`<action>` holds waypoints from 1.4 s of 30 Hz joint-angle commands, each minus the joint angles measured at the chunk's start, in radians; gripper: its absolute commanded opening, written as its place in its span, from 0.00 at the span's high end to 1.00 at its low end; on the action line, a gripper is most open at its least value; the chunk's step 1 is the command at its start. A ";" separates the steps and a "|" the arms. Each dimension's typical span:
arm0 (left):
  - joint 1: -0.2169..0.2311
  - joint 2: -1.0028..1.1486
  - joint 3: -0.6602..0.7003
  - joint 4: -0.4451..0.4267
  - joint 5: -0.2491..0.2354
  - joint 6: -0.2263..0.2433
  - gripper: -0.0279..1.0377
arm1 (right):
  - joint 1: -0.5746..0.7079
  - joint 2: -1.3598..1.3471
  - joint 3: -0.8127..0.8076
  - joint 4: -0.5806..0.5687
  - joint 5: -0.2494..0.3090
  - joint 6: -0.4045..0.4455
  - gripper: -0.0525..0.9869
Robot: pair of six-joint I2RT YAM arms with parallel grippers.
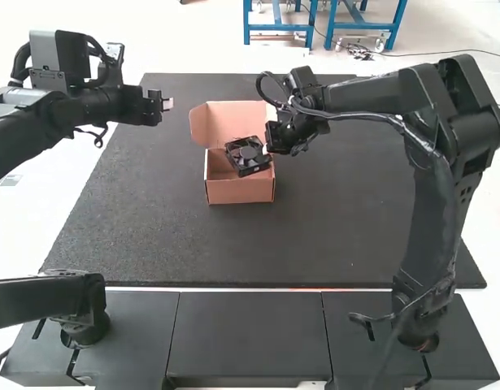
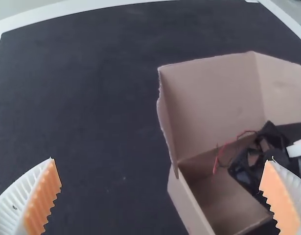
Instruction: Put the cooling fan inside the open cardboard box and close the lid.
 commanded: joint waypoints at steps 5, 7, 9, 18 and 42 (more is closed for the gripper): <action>0.002 -0.062 -0.010 -0.004 -0.009 -0.005 0.07 | 0.045 0.056 0.046 0.019 -0.015 -0.005 0.97; 0.002 -0.073 -0.018 -0.007 -0.009 -0.003 0.07 | 0.051 0.066 0.057 0.020 -0.015 -0.005 0.97; 0.002 -0.085 -0.024 -0.010 -0.009 -0.003 0.07 | 0.053 0.079 0.068 0.022 -0.015 -0.005 0.97; 0.002 -0.099 -0.036 -0.012 -0.009 -0.002 0.07 | 0.051 0.119 0.108 0.022 -0.015 -0.014 0.97; 0.002 -0.108 -0.042 -0.035 -0.008 -0.003 0.07 | 0.028 0.177 0.168 0.026 0.026 -0.026 0.63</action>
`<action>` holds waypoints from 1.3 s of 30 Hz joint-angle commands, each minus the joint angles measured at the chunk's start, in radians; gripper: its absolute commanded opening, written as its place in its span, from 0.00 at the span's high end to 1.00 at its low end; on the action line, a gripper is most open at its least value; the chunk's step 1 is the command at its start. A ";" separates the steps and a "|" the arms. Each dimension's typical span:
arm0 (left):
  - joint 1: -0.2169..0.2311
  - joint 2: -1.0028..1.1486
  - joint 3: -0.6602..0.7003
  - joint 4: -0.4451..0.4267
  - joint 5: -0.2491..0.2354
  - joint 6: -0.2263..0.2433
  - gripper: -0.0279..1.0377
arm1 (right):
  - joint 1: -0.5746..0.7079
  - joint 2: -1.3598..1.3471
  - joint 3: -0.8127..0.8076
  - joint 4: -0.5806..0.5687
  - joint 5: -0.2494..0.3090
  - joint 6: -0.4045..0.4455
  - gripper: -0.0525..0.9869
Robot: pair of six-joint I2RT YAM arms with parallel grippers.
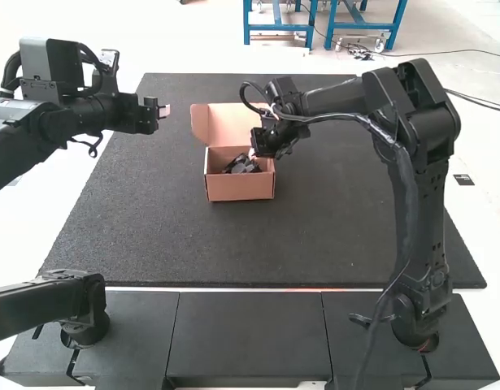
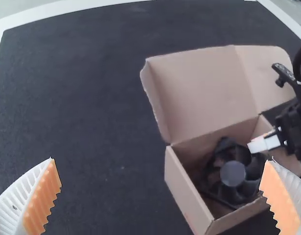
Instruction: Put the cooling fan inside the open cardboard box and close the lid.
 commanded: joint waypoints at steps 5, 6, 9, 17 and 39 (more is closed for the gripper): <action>0.002 -0.025 0.005 0.002 -0.008 -0.005 0.07 | -0.004 -0.020 0.038 -0.030 0.015 -0.008 0.35; 0.001 -0.025 0.005 0.004 -0.008 -0.005 0.07 | -0.002 -0.026 0.040 -0.032 0.015 -0.008 0.35; -0.001 -0.023 0.003 0.015 -0.008 -0.007 0.07 | -0.004 -0.043 0.058 -0.038 0.015 -0.012 0.32; -0.004 -0.006 -0.035 0.114 -0.002 -0.044 0.07 | -0.022 -0.147 0.196 -0.113 0.086 -0.048 0.24; -0.018 0.160 -0.038 0.300 0.092 -0.106 0.07 | -0.162 -0.227 0.089 -0.125 0.185 -0.147 0.21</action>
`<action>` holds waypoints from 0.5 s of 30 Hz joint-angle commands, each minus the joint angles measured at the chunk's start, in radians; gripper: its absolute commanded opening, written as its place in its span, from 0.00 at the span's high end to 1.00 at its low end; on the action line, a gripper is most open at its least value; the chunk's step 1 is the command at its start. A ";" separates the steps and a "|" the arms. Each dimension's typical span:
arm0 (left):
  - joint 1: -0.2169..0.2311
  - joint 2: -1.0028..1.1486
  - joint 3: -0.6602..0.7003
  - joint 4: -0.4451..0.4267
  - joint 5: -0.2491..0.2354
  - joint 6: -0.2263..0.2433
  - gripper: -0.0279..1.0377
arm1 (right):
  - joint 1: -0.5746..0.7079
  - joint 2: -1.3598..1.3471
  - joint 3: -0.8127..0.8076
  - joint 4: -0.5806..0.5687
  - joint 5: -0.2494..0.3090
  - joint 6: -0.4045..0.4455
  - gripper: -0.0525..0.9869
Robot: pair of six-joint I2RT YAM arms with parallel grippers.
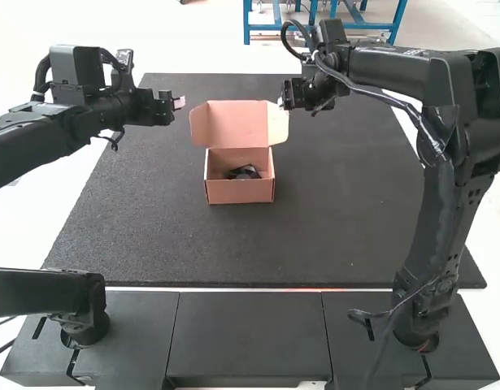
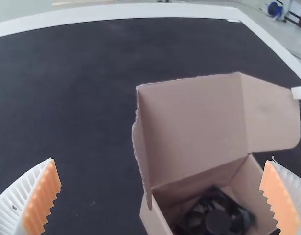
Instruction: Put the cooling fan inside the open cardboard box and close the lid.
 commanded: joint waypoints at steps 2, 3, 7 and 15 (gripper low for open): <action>-0.003 -0.007 -0.009 0.023 0.030 -0.009 0.07 | -0.006 -0.005 -0.014 0.018 0.005 -0.025 0.21; -0.003 -0.007 -0.012 0.026 0.030 -0.009 0.07 | -0.006 -0.003 -0.019 0.020 0.005 -0.028 0.21; -0.001 -0.008 -0.023 0.033 0.030 -0.009 0.07 | -0.006 0.009 -0.041 0.024 -0.019 -0.038 0.21; -0.001 -0.008 -0.044 0.047 0.033 -0.009 0.07 | 0.003 0.015 -0.094 0.100 -0.035 -0.038 0.22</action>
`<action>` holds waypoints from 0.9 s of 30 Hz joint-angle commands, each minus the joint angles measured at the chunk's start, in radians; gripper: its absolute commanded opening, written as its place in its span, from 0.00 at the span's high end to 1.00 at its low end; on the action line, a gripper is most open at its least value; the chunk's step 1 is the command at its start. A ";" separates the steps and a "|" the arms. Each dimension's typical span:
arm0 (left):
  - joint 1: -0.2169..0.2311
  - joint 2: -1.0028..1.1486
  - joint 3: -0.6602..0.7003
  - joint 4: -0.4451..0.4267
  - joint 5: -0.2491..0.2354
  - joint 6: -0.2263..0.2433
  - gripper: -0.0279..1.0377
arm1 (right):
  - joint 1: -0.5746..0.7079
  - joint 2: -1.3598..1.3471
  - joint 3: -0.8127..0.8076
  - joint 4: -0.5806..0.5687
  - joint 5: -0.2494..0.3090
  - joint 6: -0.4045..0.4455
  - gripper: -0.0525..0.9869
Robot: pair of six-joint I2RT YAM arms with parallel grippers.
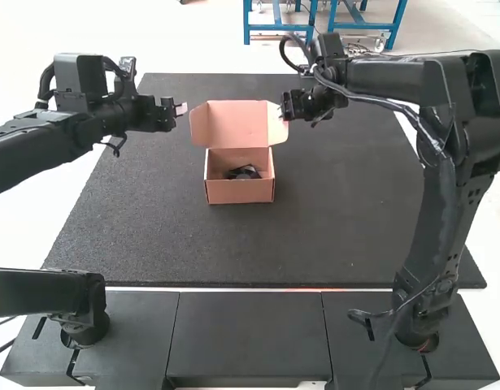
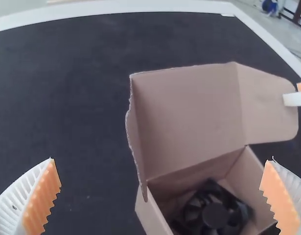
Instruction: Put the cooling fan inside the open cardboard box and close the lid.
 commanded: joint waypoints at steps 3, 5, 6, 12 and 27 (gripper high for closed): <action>-0.001 -0.010 -0.007 0.014 0.016 -0.010 0.07 | 0.001 0.016 -0.001 0.032 -0.029 -0.007 0.34; -0.001 -0.010 -0.009 0.016 0.016 -0.011 0.07 | 0.003 0.016 0.001 0.044 -0.032 -0.006 0.36; -0.001 -0.011 -0.010 0.017 0.016 -0.011 0.07 | 0.003 0.016 0.001 0.050 -0.039 -0.004 0.37; 0.001 -0.010 -0.019 0.026 0.016 -0.011 0.07 | 0.006 0.021 0.002 0.081 -0.061 0.004 0.61; -0.001 -0.005 -0.036 0.051 0.014 -0.011 0.07 | 0.017 0.022 -0.001 0.069 -0.107 0.016 0.97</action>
